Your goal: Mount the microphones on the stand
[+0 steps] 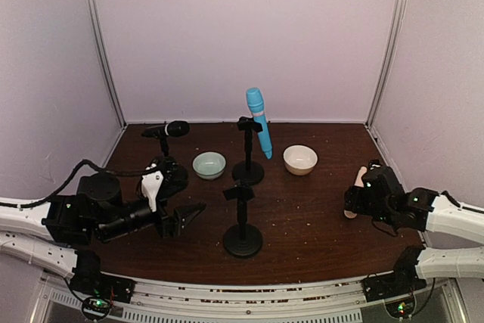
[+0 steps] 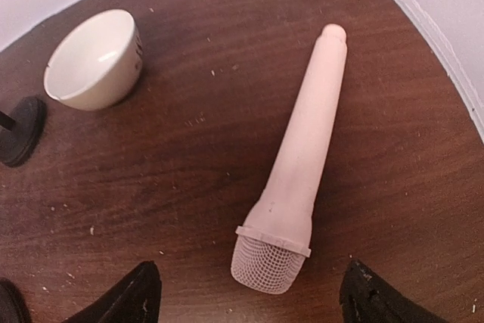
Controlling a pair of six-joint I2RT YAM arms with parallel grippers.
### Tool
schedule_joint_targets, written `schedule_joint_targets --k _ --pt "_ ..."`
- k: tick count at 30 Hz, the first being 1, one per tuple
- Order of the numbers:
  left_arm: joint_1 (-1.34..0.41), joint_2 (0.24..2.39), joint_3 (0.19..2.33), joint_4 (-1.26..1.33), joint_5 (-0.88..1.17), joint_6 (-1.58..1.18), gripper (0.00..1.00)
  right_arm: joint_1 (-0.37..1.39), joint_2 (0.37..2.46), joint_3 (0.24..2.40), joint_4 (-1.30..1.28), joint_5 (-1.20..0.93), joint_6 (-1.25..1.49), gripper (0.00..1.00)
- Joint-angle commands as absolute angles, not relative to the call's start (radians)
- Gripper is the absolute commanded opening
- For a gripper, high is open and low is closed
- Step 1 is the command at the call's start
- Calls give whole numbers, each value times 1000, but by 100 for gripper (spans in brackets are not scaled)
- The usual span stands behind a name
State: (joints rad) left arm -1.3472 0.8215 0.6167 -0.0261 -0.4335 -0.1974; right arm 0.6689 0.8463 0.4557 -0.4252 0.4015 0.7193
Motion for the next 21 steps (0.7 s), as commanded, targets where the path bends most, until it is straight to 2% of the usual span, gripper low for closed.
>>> schedule_joint_targets --k 1,15,21 --pt "-1342 749 570 5 -421 -251 70 618 941 468 -450 338 773 83" --pt "-1342 570 441 -20 -376 -326 69 497 1237 535 -279 256 750 74" --pt "-1343 551 441 -40 -376 -341 69 488 1269 556 -276 235 759 62"
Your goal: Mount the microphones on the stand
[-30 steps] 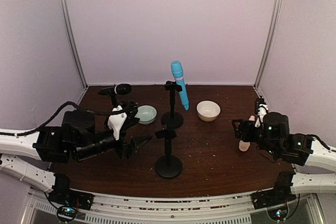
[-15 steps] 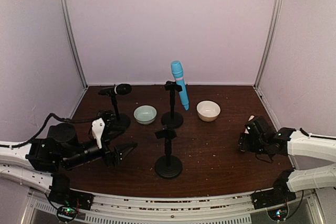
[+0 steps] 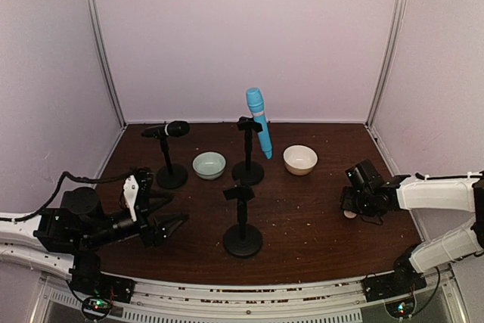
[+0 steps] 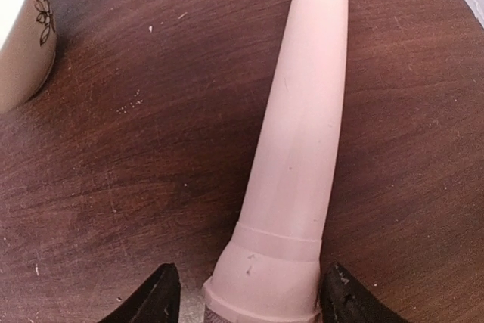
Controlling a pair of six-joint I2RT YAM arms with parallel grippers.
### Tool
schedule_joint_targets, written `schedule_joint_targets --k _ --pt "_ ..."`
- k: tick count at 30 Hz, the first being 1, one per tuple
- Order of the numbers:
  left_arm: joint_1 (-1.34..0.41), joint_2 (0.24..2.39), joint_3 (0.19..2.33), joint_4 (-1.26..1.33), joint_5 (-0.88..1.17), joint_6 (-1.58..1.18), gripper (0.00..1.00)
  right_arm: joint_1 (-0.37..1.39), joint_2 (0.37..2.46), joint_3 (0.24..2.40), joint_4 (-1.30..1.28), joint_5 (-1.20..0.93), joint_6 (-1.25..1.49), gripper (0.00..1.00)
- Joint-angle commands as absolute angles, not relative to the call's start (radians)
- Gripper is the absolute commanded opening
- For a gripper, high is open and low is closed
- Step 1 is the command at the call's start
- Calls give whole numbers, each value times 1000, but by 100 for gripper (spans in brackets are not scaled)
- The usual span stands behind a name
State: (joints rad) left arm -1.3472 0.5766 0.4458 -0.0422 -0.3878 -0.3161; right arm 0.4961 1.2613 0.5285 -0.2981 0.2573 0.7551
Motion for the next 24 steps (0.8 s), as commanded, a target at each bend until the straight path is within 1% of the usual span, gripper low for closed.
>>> schedule_joint_targets --k 1,4,7,10,14,19,24 --pt "-1343 552 445 -44 -375 -341 69 488 1268 556 -283 228 763 62" --pt "-1342 559 457 -53 -375 -336 69 488 1256 551 -301 229 771 63" --pt "-1343 572 470 -57 -369 -329 69 482 1267 563 -341 231 764 68" --pt "-1343 579 480 -55 -354 -327 68 471 1302 595 -376 203 748 68" --pt "-1343 565 474 -51 -341 -334 68 445 1343 637 -406 161 721 59" --pt "-1344 498 444 -57 -331 -358 68 427 1342 634 -405 144 724 48" --pt "-1343 427 431 -117 -336 -372 67 426 1289 607 -408 132 738 41"
